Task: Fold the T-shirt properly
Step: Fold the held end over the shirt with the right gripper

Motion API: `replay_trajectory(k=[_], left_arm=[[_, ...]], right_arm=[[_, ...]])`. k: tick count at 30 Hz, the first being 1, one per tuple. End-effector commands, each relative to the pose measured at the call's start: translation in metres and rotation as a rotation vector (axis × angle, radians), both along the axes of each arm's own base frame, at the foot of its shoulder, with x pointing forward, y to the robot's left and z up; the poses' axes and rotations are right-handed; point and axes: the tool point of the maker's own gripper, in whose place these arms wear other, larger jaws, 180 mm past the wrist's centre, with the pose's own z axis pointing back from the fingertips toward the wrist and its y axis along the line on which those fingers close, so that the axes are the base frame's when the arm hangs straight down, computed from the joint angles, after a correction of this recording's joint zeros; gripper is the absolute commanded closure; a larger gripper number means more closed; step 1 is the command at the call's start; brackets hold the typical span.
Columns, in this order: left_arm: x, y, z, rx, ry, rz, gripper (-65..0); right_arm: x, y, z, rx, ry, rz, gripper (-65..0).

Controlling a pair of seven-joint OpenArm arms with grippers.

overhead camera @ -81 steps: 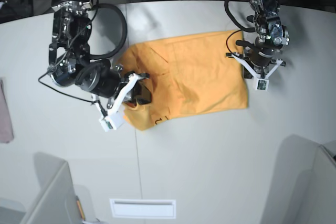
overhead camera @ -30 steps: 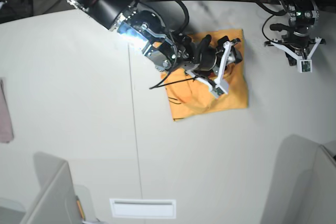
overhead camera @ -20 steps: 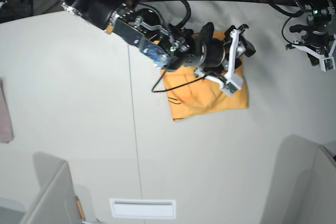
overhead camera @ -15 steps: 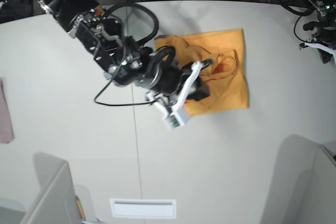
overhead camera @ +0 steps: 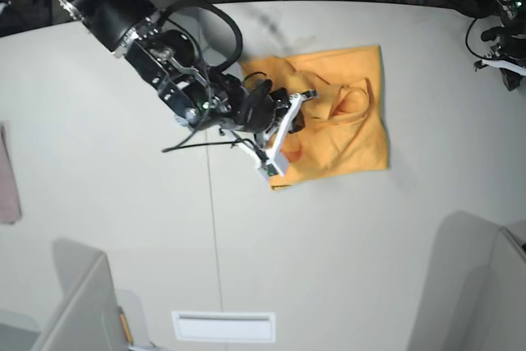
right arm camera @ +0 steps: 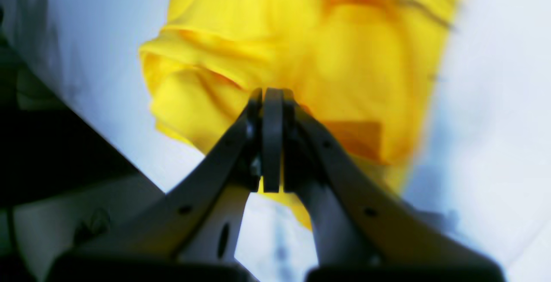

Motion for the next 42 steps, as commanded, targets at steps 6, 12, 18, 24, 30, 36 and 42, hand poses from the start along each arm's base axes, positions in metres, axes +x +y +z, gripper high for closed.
replay_trajectory(k=[6,12,18,24,30,36,42], left_arm=[[0.003,0.008,0.015,0.039,-0.030,-0.003,0.0],[0.003,0.008,0.015,0.039,-0.030,-0.003,0.0],[0.005,0.007,0.015,0.037,-0.036,-0.007,0.0],[0.004,0.007,0.014,0.038,-0.031,-0.006,0.0],[0.004,0.007,0.014,0.037,-0.031,-0.009,0.0],[0.004,0.007,0.014,0.037,-0.031,-0.009,0.0],[0.004,0.007,0.014,0.038,-0.031,-0.006,0.0]], right_arm=[[-0.023,0.032,0.015,0.028,-0.045,0.124,0.0],[-0.084,0.044,-0.008,0.011,0.041,0.237,0.0],[-0.073,0.046,0.020,0.076,-0.008,0.200,0.0],[-0.041,0.031,0.026,0.028,0.012,0.065,0.0],[-0.040,0.029,0.022,-0.021,0.033,0.039,-19.2],[-0.012,0.020,0.011,-0.126,-0.140,0.024,-28.7],[-0.007,0.023,0.007,-0.154,-0.171,0.029,-28.7]])
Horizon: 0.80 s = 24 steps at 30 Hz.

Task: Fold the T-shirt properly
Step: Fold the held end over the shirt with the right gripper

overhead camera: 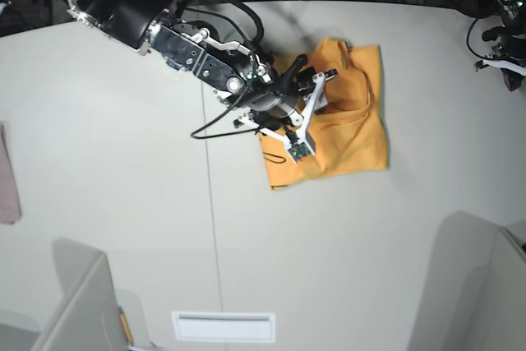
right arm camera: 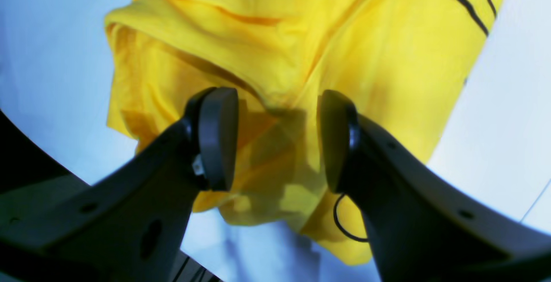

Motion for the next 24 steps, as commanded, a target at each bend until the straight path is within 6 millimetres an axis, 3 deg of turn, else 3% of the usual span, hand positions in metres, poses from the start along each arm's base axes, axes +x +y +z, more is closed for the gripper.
replay_trajectory(k=[1,8,11,14,24], left_arm=[[0.004,0.005,0.013,0.034,-0.031,-0.009,0.0],[0.004,0.005,0.013,0.034,-0.031,-0.009,0.0],[0.004,0.006,0.013,0.035,-0.031,-0.006,0.0],[0.004,0.006,0.013,0.034,-0.030,-0.005,0.0],[0.006,0.005,0.013,0.031,-0.034,-0.011,0.0]], right_arm=[[0.010,0.007,0.015,0.033,-0.046,0.002,-28.5],[0.015,0.012,0.003,0.019,-0.040,-0.019,-27.2],[0.020,0.013,0.003,0.029,-0.066,-0.019,-18.0],[0.017,0.019,0.006,0.043,-0.077,0.034,0.0],[0.012,0.059,0.042,0.157,-0.104,0.071,0.0]])
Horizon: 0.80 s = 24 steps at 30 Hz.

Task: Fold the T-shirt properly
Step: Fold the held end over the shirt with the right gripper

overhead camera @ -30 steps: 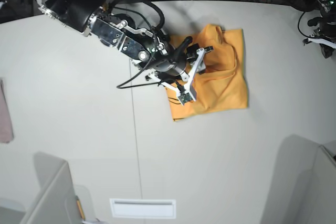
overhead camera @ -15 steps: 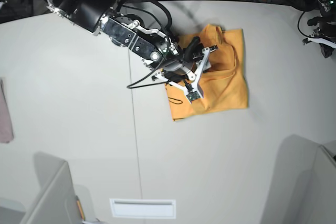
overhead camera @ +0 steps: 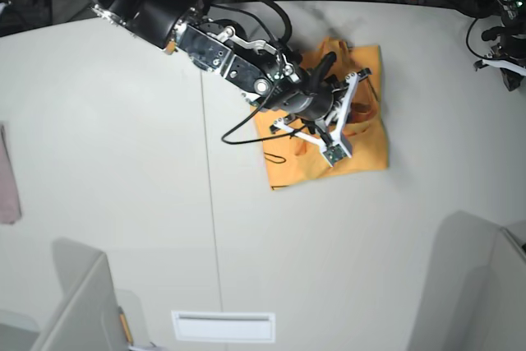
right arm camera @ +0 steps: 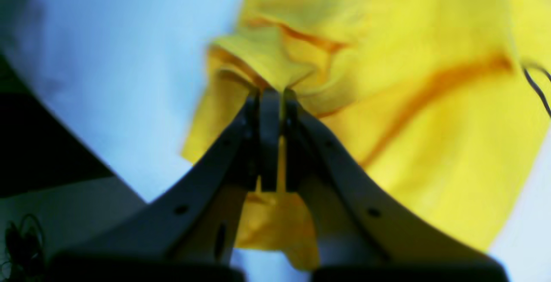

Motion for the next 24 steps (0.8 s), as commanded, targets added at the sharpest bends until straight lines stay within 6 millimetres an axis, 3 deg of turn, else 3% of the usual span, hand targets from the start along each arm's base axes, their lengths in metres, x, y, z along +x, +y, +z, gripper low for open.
replay_trajectory(k=[1,9,16,24], left_arm=[[0.007,0.005,0.014,0.033,-0.036,-0.011,0.0],[0.007,0.004,0.013,0.031,-0.036,-0.012,0.0],[0.015,-0.012,0.004,0.009,-0.017,-0.063,0.0],[0.024,-0.025,-0.002,-0.010,-0.014,-0.101,0.0]], right_arm=[[0.009,0.010,0.018,0.041,-0.050,0.005,0.0],[0.036,0.041,0.019,0.009,-0.058,0.004,0.0],[0.071,0.042,0.023,0.018,-0.155,-0.048,0.0],[0.070,0.053,0.031,0.062,-0.224,-0.039,0.0]])
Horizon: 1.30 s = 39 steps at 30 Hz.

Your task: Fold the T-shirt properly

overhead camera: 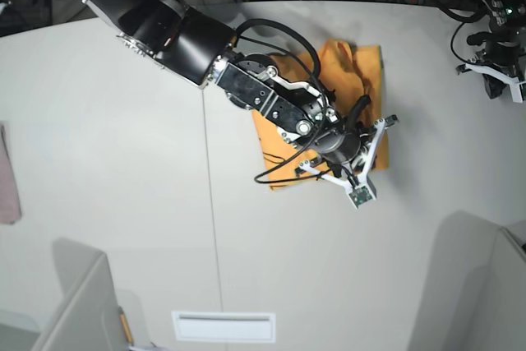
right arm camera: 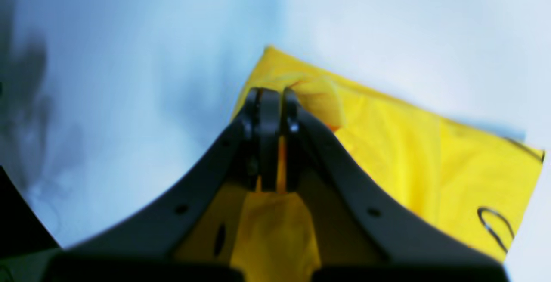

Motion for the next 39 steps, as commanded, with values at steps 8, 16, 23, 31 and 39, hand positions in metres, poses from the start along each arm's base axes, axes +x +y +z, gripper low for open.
replay_trajectory(k=[8,16,23,31,39], left_arm=[[0.002,0.008,0.010,0.024,-0.031,0.005,0.0],[-0.006,0.010,-0.007,-0.010,0.005,0.026,0.0],[-0.001,-0.021,-0.003,-0.022,-0.010,-0.043,0.0],[0.005,-0.081,-0.007,-0.084,-0.021,-0.145,0.0],[0.011,-0.129,-0.009,-0.173,-0.057,-0.188,-9.9]], right_arm=[[0.005,0.025,0.049,0.158,-0.175,0.014,-26.0],[-0.016,-0.002,0.053,0.067,-0.091,0.093,-21.0],[-0.050,-0.053,0.017,-0.030,0.033,0.099,0.0],[-0.101,-0.075,-0.030,-0.066,0.183,0.090,0.0],[-0.123,-0.078,-0.042,-0.066,0.238,0.092,0.0]])
